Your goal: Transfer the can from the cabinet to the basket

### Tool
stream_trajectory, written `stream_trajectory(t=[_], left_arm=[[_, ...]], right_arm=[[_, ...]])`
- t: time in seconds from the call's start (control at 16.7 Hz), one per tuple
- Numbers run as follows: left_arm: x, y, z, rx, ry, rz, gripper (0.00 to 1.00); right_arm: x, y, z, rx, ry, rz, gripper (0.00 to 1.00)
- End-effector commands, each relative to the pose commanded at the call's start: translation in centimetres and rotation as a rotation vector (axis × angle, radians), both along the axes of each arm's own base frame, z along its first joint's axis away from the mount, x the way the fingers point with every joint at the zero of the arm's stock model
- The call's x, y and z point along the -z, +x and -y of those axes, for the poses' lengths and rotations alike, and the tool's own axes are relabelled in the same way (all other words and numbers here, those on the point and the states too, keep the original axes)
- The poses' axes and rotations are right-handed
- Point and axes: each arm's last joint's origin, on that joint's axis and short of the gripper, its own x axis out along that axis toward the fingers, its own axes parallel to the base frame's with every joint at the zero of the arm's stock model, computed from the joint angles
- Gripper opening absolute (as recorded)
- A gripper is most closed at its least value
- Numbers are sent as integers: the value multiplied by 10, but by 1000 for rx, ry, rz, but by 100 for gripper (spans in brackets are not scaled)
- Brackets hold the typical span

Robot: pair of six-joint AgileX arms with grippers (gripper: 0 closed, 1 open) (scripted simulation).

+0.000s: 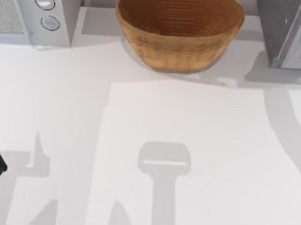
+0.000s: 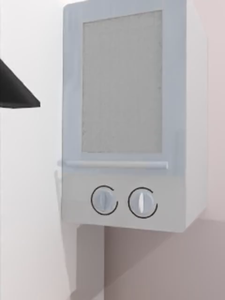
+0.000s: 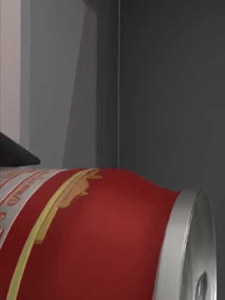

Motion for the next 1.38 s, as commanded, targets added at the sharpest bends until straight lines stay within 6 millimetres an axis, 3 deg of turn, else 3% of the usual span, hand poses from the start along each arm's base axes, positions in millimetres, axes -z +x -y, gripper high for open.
stream_trajectory(t=[0.18, 0.6, 0.78, 1.02, 1.38], left_arm=[[0, 0, 0, 0, 0, 0, 100], [0, 0, 0, 0, 0, 0, 100], [0, 0, 0, 0, 0, 0, 100], [0, 0, 0, 0, 0, 0, 100], [0, 0, 0, 0, 0, 0, 100]], right_arm=[[58, -17, 17, 2, -15, -42, 0], [248, -53, 46, 0, -17, -134, 0], [308, -63, 53, -3, -5, -101, 0], [352, -67, 57, -6, 2, -36, 0], [359, -67, 58, -7, 2, -21, 0]])
